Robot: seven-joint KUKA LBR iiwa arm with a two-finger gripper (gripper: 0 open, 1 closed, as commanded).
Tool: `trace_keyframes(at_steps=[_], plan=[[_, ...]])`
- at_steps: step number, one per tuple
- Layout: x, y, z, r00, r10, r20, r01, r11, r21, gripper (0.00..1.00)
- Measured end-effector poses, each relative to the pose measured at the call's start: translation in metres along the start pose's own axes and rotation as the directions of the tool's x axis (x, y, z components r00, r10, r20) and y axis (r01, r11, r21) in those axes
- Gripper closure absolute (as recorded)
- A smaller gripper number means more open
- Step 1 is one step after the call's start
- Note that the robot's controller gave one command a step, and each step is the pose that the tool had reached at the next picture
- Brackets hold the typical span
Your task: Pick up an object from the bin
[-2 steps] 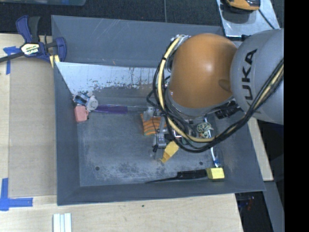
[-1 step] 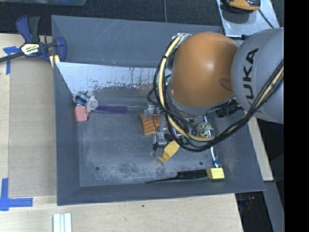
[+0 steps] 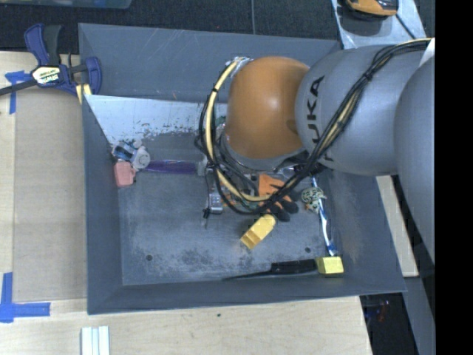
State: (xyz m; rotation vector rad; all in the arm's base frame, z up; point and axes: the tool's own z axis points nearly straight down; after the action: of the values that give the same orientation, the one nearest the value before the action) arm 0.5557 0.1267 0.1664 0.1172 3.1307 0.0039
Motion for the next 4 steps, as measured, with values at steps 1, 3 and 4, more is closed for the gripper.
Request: trace_keyframes(at_steps=[1, 3, 4], plan=[[0.056, 0.002, 0.079, 0.984, -0.180, 0.005, 0.180, 0.984, 0.000, 0.00], [-0.001, -0.089, 0.077, 0.971, -0.239, -0.001, 0.239, 0.971, 0.001, 0.00], [-0.072, -0.090, 0.094, 0.914, -0.405, 0.020, 0.405, 0.914, 0.002, 1.00]])
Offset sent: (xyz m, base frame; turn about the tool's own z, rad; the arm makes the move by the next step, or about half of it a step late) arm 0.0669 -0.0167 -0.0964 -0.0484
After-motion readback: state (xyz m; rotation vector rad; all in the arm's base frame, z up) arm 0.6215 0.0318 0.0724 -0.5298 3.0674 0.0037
